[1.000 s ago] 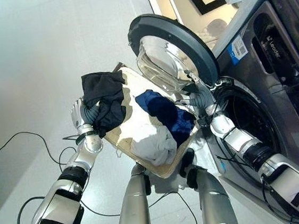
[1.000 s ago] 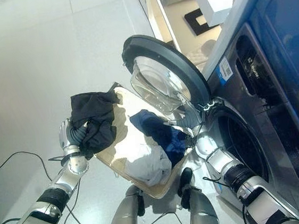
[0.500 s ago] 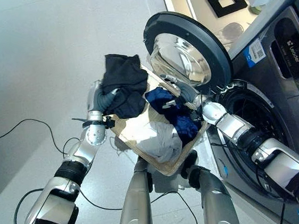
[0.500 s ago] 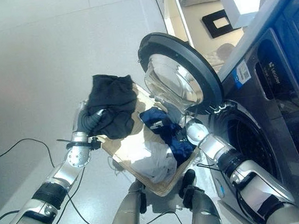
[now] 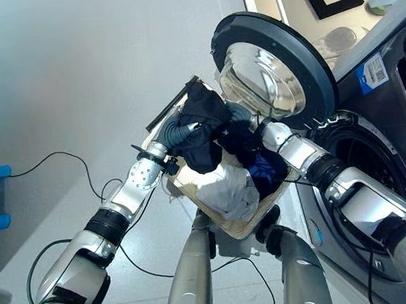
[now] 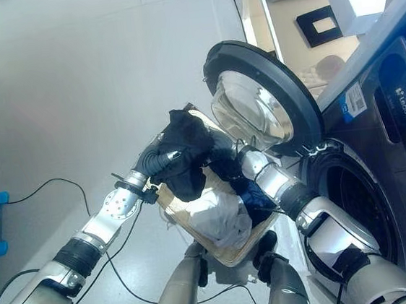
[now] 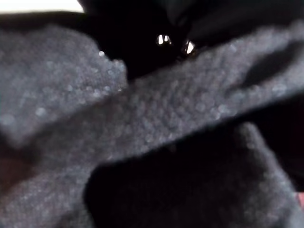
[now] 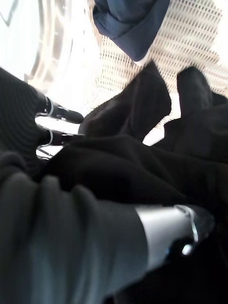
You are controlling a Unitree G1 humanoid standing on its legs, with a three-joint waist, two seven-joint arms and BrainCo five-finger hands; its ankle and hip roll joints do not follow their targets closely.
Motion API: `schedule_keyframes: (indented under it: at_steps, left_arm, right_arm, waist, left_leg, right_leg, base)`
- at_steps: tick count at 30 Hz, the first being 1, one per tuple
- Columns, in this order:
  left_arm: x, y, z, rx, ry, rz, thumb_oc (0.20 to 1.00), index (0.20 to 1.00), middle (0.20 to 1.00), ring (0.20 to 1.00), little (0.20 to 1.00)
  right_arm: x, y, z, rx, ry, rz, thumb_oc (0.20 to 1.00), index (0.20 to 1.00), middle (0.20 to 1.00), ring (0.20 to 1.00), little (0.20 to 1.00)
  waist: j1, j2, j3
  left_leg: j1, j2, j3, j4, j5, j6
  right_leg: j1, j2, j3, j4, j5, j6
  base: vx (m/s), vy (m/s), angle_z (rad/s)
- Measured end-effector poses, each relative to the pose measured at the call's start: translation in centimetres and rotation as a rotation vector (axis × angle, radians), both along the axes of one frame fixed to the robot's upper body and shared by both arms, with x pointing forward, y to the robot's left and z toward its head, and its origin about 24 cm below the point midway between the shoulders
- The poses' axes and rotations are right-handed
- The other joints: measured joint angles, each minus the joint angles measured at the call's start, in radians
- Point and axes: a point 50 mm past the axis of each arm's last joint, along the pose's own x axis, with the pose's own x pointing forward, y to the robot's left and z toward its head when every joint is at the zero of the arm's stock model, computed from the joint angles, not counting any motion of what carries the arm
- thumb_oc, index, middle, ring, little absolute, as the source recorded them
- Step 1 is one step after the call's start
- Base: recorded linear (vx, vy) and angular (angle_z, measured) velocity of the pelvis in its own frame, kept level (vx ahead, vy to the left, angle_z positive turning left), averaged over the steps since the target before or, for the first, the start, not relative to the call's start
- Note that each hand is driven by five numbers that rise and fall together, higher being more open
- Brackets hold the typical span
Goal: Put the clothes into the washing machine.
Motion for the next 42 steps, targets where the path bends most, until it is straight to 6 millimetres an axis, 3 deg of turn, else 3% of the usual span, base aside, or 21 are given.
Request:
schedule_keyframes:
  at_steps: [9,17,31,42]
  left_arm:
    - [0.0,-0.8,-0.2,0.024,0.041,-0.046,0.2,0.2,0.2,0.2,0.2]
    - [0.2,-1.2,0.2,0.018,0.057,-0.06,0.2,0.2,0.2,0.2,0.2]
    - [0.5,-1.4,1.2,-0.017,0.051,-0.068,0.2,0.2,0.2,0.2,0.2]
    - [0.5,-1.4,1.3,-0.025,0.046,-0.067,0.2,0.2,0.2,0.2,0.2]
  right_arm:
    - [-0.1,0.6,-1.1,-0.042,0.069,0.042,1.0,1.0,1.0,1.0,1.0]
    - [-0.2,0.6,-1.2,0.036,0.141,0.072,1.0,1.0,1.0,1.0,1.0]
    - [-0.9,0.6,-1.9,0.478,0.297,0.154,1.0,1.0,1.0,1.0,1.0]
    - [-1.5,0.6,-1.6,0.647,0.371,0.284,1.0,1.0,1.0,1.0,1.0]
  waist:
    - [-0.001,0.004,-0.001]
    - [-0.003,0.006,-0.001]
    - [-0.03,0.007,-0.001]
    - [-0.05,0.009,-0.001]
  left_leg:
    - [-0.001,-0.003,-0.005,-0.003,-0.001,-0.004]
    - [-0.002,-0.005,-0.005,-0.005,0.004,0.0]
    - [-0.002,-0.006,0.006,-0.009,0.001,-0.004]
    - [-0.003,-0.003,0.017,-0.013,0.002,-0.003]
  right_leg:
    - [-0.006,-0.004,0.003,0.006,-0.008,0.004]
    - [-0.009,-0.005,0.003,0.014,-0.008,0.0]
    - [-0.023,-0.006,0.017,0.017,-0.013,0.004]
    - [-0.03,0.0,0.028,0.014,-0.01,-0.001]
  base:
    - [0.0,0.003,0.0]
    - [0.0,0.0,0.0]
    - [0.0,0.0,-0.02]
    - [0.0,-0.002,-0.02]
